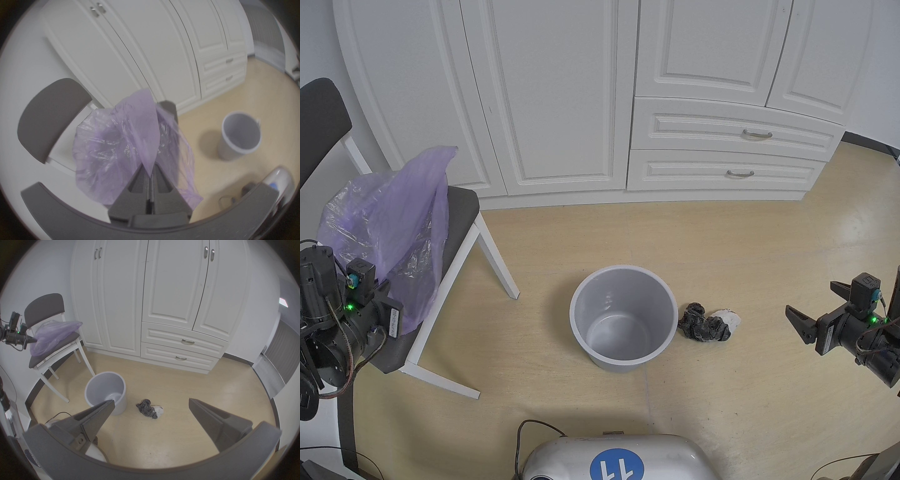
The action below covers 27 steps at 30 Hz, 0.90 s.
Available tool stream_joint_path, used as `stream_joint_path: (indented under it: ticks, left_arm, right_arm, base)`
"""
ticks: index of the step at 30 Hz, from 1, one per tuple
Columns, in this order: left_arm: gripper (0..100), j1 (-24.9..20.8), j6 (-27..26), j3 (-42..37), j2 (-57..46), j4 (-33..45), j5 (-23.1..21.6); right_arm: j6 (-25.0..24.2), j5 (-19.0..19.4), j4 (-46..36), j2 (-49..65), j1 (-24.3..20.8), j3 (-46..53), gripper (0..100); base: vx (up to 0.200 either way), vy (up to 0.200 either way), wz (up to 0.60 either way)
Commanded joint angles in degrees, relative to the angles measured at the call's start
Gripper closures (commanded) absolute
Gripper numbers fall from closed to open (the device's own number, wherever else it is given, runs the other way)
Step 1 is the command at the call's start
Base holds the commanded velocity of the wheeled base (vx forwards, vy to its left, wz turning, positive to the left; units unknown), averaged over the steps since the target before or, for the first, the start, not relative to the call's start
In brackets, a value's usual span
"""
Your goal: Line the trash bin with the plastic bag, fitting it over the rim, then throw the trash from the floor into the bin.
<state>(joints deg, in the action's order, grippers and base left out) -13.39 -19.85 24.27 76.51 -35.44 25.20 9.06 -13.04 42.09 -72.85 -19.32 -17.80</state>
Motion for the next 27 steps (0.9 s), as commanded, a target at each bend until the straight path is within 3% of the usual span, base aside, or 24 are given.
stream_joint_path:
  ticks: [1,8,12,17,18,19,20,22,25,27]
  left_arm:
    - [100,-8.1,11.8,-0.5,5.5,-11.9,-4.0]
    - [100,-8.9,12.9,0.3,13.5,-26.5,-6.6]
    - [100,-10.9,12.8,4.3,17.6,-32.1,-8.6]
    - [100,-11.4,12.7,7.3,18.1,-32.5,-10.9]
    - [100,-13.2,12.7,7.0,17.4,-32.6,-12.4]
    - [100,-13.2,12.7,7.0,17.4,-32.6,-12.4]
    - [100,-15.0,12.9,6.3,16.0,-32.9,-13.5]
    - [100,-17.0,12.9,4.9,13.8,-32.9,-14.1]
    - [100,-22.8,13.1,2.5,8.4,-32.9,-15.8]
    - [100,-29.2,13.0,-0.6,2.5,-32.2,-17.0]
  right_arm:
    - [2.1,0.0,0.0,-0.4,4.2,1.5,0]
    - [2.5,-0.1,0.8,0.6,5.7,0.8,0]
    - [3.0,-0.2,3.3,-1.8,1.4,-2.6,0]
    - [2.3,-0.2,3.3,-5.5,-4.3,-9.4,0]
    - [0.1,-0.1,3.8,-7.8,-7.1,-11.2,0]
    - [0.1,-0.1,3.8,-7.8,-7.1,-11.2,0]
    - [-4.0,0.0,5.1,-9.9,-10.2,-11.4,0]
    - [-7.5,-0.1,6.9,-11.3,-12.7,-10.9,0]
    - [-11.3,0.0,10.7,-12.8,-14.8,-11.3,0]
    - [-12.0,-0.1,13.5,-12.4,-17.1,-11.4,0]
  base:
    - [0.000,0.000,0.00]
    - [0.000,0.000,0.00]
    - [0.000,0.000,0.00]
    - [0.000,0.000,0.00]
    - [0.000,0.000,0.00]
    - [0.000,0.000,0.00]
    - [0.000,0.000,0.00]
    - [0.000,0.000,0.00]
    - [0.000,0.000,0.00]
    - [0.000,0.000,0.00]
